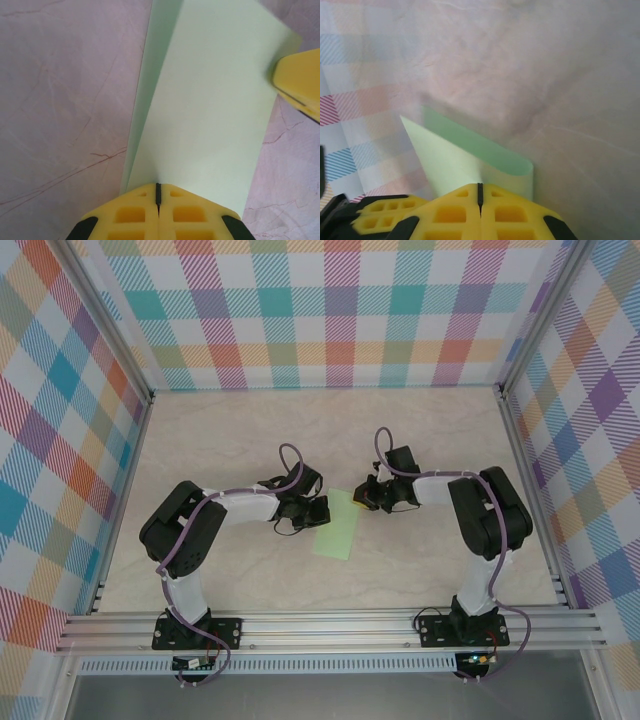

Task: Fold a paper plane with a square sheet of paper (pick it up from the middle)
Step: Fold the square sheet of paper in half at the center of the table.

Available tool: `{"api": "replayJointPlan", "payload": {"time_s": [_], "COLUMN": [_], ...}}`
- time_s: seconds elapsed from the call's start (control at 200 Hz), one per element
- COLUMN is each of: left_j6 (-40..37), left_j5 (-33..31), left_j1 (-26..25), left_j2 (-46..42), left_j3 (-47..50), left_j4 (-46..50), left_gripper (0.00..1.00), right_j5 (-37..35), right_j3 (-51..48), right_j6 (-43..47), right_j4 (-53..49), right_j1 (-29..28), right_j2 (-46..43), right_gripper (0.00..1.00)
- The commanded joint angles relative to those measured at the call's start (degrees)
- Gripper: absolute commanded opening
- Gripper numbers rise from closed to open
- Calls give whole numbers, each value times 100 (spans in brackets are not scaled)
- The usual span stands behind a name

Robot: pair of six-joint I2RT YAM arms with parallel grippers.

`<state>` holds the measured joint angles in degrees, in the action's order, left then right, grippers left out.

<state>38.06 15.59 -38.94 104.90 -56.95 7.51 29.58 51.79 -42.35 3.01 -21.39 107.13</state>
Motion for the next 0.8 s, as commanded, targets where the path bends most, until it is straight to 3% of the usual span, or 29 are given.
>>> {"api": "replayJointPlan", "payload": {"time_s": [0.0,0.345,0.795], "left_j6": [-115,-116,-98], "left_j5": [-497,-505,-505], "left_j1": [-28,-35,-35], "left_j2": [206,196,179], "left_j3": [164,164,174], "left_j4": [784,794,792], "left_gripper": [0,0,0], "right_j5": [-67,249,213], "right_j3": [50,442,626], "right_j6": [186,191,239], "right_j4": [-155,-299,-466], "right_j1": [47,164,231], "right_j2": [176,-175,511], "right_gripper": [4,5,5]}}
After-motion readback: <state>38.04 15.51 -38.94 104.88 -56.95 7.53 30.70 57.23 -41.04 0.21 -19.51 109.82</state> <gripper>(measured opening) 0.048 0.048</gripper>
